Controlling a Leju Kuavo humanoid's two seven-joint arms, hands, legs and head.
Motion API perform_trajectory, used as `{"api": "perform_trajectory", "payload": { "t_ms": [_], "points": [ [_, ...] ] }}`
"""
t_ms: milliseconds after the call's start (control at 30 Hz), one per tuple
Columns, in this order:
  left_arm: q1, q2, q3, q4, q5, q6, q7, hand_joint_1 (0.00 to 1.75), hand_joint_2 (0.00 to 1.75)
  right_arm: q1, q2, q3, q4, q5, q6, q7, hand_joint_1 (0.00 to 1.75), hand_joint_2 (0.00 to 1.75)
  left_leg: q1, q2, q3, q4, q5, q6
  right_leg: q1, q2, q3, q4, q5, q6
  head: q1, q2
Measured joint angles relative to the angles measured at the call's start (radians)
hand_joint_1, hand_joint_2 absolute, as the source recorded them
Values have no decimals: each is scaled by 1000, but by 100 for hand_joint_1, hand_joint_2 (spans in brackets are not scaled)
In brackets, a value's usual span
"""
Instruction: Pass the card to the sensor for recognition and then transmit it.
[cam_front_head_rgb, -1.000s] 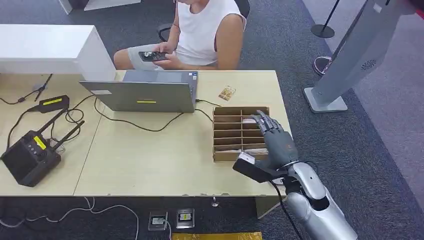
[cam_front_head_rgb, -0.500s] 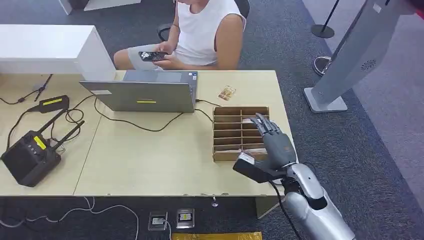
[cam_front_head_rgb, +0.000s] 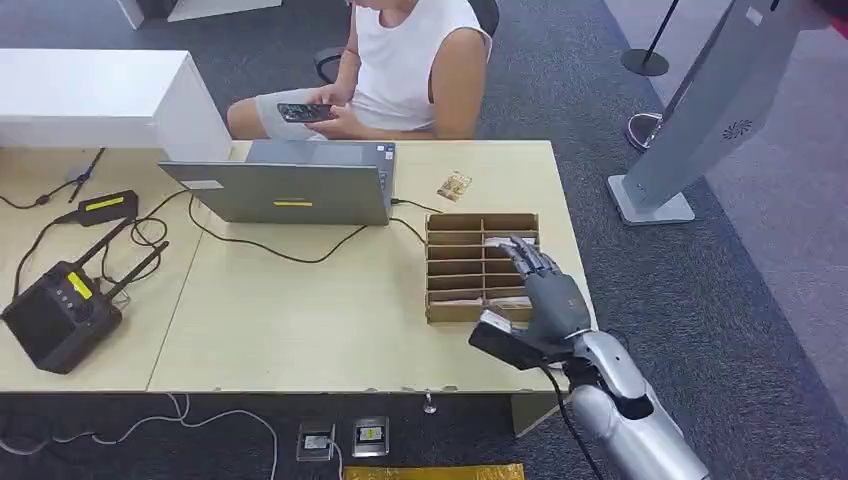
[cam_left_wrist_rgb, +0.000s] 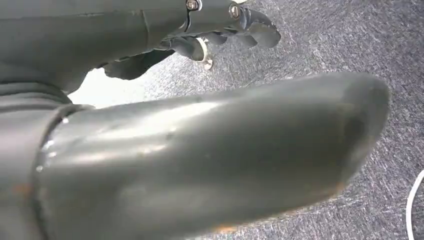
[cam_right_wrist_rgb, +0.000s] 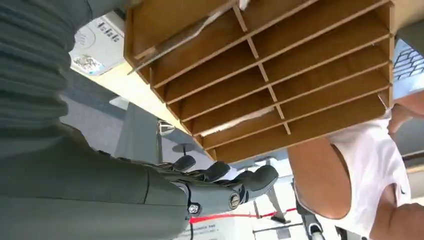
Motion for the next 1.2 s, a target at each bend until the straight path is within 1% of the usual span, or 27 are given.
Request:
{"api": "perform_trajectory", "payload": {
  "t_ms": [367, 1033, 1067, 1100, 1133, 1167, 1200],
  "points": [
    [0, 0, 0, 0, 0, 0, -4, 0, 0, 0, -3, 0, 115, -10, -41, -8, 0, 175, 0, 0, 0, 0, 0, 0, 0, 0, 0, 0, 0, 0, 0, 0],
    [0, 0, 0, 0, -2, 0, -8, 0, 0, 0, -9, 0, 164, -29, -72, -3, 0, 175, 0, 0, 0, 0, 0, 0, 0, 0, 0, 0, 0, 0, 0, 0],
    [0, 0, 0, 0, -3, 0, -8, 0, 0, 0, -9, 0, 164, -30, -72, -3, 58, 175, 0, 0, 0, 0, 0, 0, 0, 0, 0, 0, 0, 0, 0, 0],
    [0, 0, 0, 0, -4, 0, -9, 0, 0, 0, -9, 1, 164, -30, -72, -3, 159, 175, 0, 0, 0, 0, 0, 0, 0, 0, 0, 0, 0, 0, 0, 0],
    [0, 0, 0, 0, -4, 0, -9, 0, 0, 0, -9, 1, 164, -31, -72, -3, 164, 175, 0, 0, 0, 0, 0, 0, 0, 0, 0, 0, 0, 0, 0, 0],
    [0, 0, 0, 0, -4, 0, -11, 0, 0, 0, -9, 1, 164, -32, -72, -2, 164, 175, 0, 0, 0, 0, 0, 0, 0, 0, 0, 0, 0, 0, 0, 0],
    [0, 0, 0, 0, -5, 0, -12, 0, 0, 0, -9, 1, 164, -33, -72, -1, 154, 175, 0, 0, 0, 0, 0, 0, 0, 0, 0, 0, 0, 0, 0, 0]
  ]
}}
